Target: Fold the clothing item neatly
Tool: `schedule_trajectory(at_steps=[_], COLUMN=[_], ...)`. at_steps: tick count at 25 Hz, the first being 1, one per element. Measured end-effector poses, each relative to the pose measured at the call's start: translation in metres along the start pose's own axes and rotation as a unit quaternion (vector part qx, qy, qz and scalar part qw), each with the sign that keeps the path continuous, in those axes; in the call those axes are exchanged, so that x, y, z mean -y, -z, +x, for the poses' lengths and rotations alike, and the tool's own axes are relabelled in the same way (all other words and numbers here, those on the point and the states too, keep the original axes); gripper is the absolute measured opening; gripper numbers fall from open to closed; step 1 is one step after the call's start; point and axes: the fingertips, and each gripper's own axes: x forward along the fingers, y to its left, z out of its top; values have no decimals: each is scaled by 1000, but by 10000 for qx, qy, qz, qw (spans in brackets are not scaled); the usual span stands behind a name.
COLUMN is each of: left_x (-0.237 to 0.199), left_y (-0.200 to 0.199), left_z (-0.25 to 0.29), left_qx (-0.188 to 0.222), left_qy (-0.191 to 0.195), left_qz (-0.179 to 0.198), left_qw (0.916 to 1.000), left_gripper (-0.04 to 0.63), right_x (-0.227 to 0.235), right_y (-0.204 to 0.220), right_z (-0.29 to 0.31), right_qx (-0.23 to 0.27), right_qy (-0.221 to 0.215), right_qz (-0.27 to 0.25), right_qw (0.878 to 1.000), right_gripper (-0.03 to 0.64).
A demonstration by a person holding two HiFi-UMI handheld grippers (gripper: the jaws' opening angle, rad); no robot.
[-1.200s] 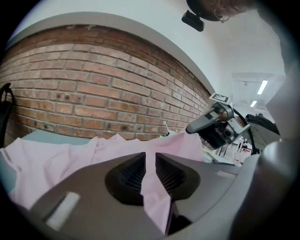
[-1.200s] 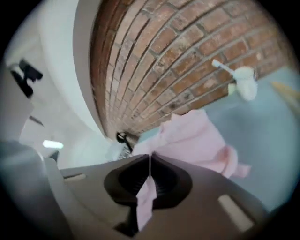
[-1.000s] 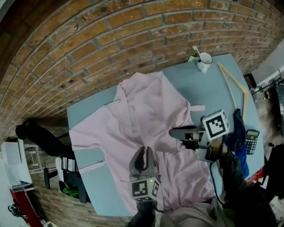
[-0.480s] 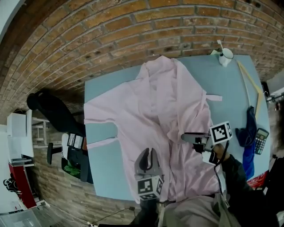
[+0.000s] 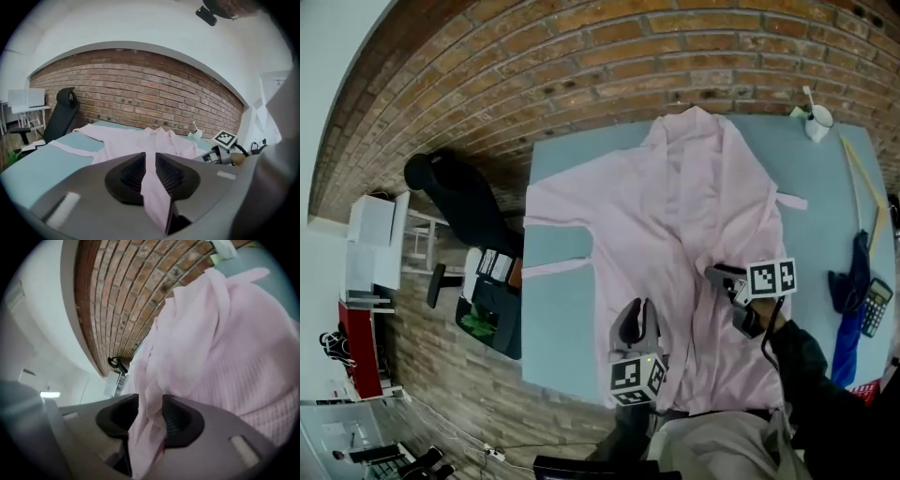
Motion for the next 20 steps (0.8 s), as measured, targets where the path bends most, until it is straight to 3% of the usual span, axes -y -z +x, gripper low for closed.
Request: schedule_trajectory(at_steps=[2,7,11,13,15,16,20], left_x=[-22,-112,-193,-226,-250,-258,-281], left_y=[-3,-14,-33,-44,-50,-50,-32], left_z=[-5,-2,6,7,8,8,11], left_qx=[17,125,196,212,212,192,-82], left_qy=[-107,-475,-651,-746,-781,-772,-717], left_qz=[-111,-566,-967,-968,-959,-978,-1170], left_qw=[9999,9972,9930,9923,9921,9920,9905], left_gripper=[72,72,74,74,75,77,81], right_x=[-9,-62,-95,-109,-129,-140,-191], right_y=[3,-5,16,24,24,21,-8], right_z=[-7,-38,-1,36,80,104,197], right_qx=[180,750,680,536,343,246,-82], right_qy=[27,681,930,1094,1298,1419,1818], right_qz=[54,-1376,-1853,-2371,-3184,-3698,-5641], right_qw=[9998,9853,9759,9638,9384,9179,8054], right_gripper=[160,160,161,161,161,161,161])
